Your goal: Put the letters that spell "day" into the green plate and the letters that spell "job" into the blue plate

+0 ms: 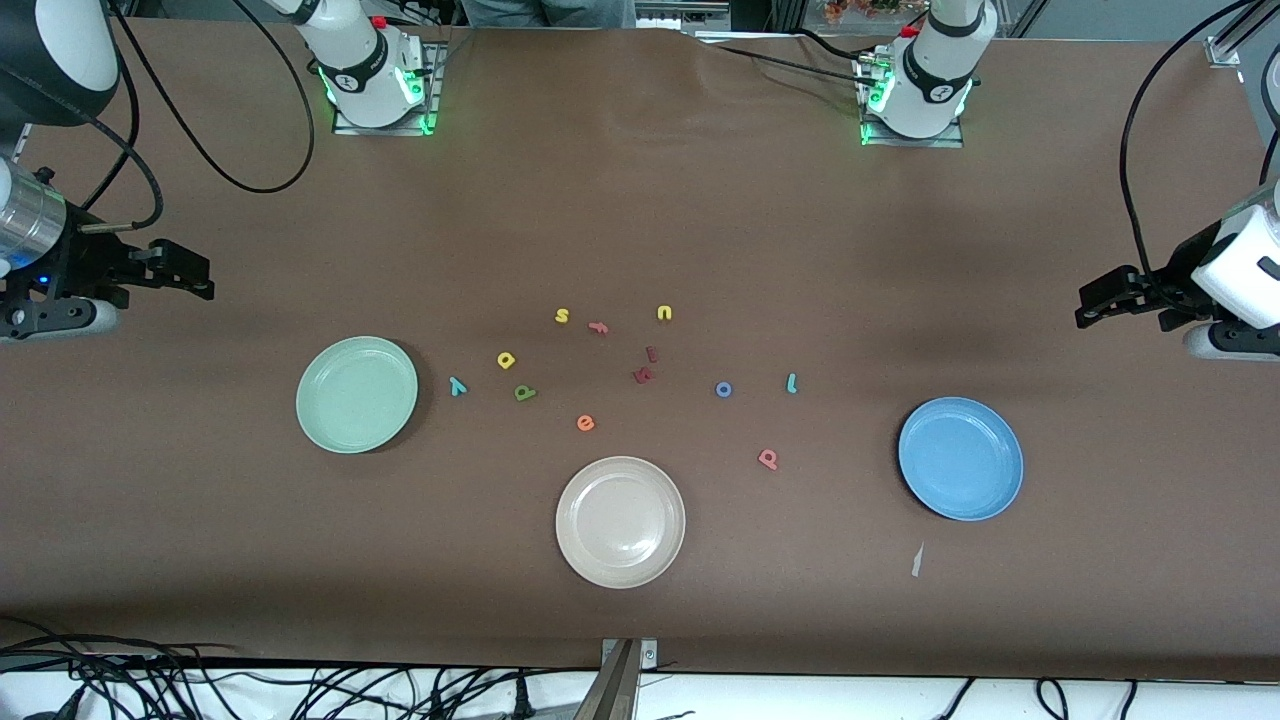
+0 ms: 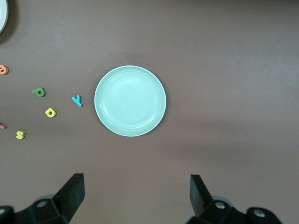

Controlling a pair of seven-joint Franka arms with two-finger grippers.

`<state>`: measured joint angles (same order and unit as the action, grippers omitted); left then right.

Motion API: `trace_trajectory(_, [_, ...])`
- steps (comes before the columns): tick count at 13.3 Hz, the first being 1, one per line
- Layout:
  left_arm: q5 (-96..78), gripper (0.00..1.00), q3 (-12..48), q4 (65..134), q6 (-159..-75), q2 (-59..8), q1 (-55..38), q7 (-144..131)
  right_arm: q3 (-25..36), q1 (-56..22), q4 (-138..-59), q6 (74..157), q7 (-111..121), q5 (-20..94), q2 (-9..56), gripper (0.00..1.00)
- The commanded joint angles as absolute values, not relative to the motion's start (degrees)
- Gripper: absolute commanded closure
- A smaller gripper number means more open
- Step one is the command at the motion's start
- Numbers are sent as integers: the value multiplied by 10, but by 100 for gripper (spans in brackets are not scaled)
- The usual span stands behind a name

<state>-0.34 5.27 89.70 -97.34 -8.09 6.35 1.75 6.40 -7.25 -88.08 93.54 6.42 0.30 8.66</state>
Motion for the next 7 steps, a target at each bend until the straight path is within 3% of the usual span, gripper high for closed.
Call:
trace_trajectory(1, [11, 0, 53, 886, -972, -84, 65, 29, 62, -72, -882, 933, 70, -1, 83, 0])
trace_trajectory(7, [11, 0, 52, 884, -973, -90, 62, 29, 62, -72, -882, 933, 70, -1, 84, 0])
